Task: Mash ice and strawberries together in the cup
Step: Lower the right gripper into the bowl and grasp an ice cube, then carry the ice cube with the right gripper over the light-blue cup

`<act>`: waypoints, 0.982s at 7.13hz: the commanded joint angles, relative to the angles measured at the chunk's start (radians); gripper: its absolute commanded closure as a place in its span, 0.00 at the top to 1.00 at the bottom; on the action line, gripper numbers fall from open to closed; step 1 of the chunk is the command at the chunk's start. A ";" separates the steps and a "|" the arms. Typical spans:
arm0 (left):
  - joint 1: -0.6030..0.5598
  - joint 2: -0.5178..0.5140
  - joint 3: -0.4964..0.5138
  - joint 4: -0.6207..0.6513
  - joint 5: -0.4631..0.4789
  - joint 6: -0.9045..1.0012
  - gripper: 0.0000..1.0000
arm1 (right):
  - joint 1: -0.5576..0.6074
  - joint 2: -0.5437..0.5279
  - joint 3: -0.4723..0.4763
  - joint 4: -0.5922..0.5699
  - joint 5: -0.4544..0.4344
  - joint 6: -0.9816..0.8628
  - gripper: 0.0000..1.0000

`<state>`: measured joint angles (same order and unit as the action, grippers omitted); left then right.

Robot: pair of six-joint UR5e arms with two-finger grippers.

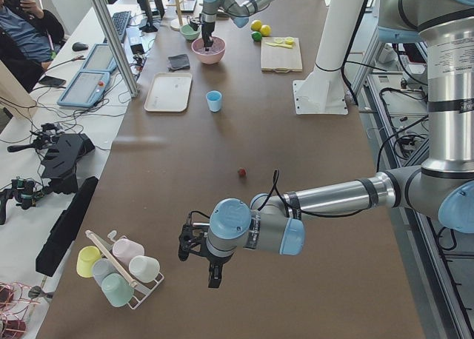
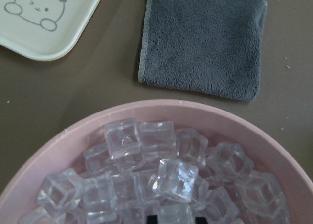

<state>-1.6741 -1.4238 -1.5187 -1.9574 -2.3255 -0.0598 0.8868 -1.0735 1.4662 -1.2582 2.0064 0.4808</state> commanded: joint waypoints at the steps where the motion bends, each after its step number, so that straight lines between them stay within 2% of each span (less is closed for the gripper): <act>1: -0.001 0.000 0.003 0.000 0.000 0.000 0.98 | 0.030 0.033 0.016 -0.001 0.040 0.083 0.20; 2: -0.001 0.000 0.006 0.000 0.000 0.000 0.98 | 0.053 0.047 0.064 -0.006 0.105 0.152 0.20; 3: -0.001 0.000 0.005 0.000 0.000 0.000 0.98 | 0.049 0.075 0.097 -0.012 0.129 0.262 0.20; 4: -0.001 0.011 -0.001 0.000 0.000 0.000 0.98 | 0.000 0.113 0.114 -0.012 0.112 0.398 0.20; 5: -0.001 0.011 -0.005 0.000 0.000 0.000 0.98 | -0.068 0.147 0.117 -0.010 0.044 0.491 0.20; 6: -0.001 0.011 -0.006 -0.002 0.000 0.000 0.98 | -0.166 0.206 0.111 -0.010 -0.069 0.607 0.20; 7: -0.003 0.006 -0.011 -0.002 0.000 0.000 0.98 | -0.214 0.275 0.091 -0.026 -0.125 0.684 0.20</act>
<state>-1.6756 -1.4147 -1.5247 -1.9583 -2.3255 -0.0598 0.7552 -0.8801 1.5731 -1.2719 1.9732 1.0435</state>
